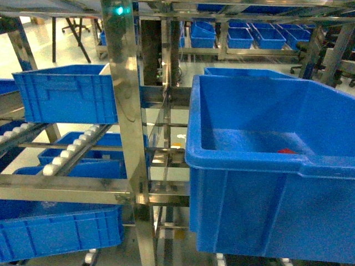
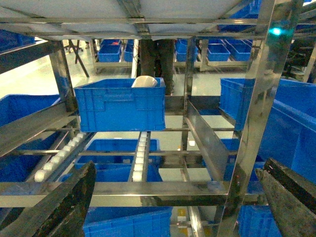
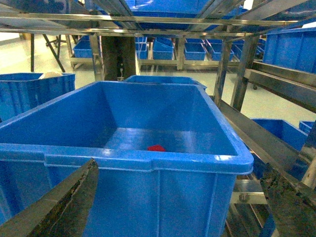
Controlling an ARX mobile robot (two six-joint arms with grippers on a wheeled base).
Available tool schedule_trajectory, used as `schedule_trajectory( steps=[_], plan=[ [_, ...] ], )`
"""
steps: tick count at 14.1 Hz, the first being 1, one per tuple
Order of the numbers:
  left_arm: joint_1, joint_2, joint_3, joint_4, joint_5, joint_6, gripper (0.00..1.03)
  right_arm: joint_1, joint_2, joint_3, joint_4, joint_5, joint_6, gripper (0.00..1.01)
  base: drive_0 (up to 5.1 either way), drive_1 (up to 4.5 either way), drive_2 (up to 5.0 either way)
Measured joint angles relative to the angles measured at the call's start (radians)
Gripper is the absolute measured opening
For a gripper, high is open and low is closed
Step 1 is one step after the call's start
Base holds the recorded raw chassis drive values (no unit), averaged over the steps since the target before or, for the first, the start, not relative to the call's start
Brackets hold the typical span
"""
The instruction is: Place magnetic block on left shelf second layer
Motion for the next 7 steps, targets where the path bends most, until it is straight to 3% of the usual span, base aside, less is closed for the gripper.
schedule_trajectory(
  steps=[7],
  plan=[
    [0.000, 0.000, 0.000, 0.000, 0.000, 0.000, 0.98, 0.000, 0.000, 0.000, 0.000, 0.000, 0.000, 0.98, 0.0, 0.00, 0.0]
  ],
)
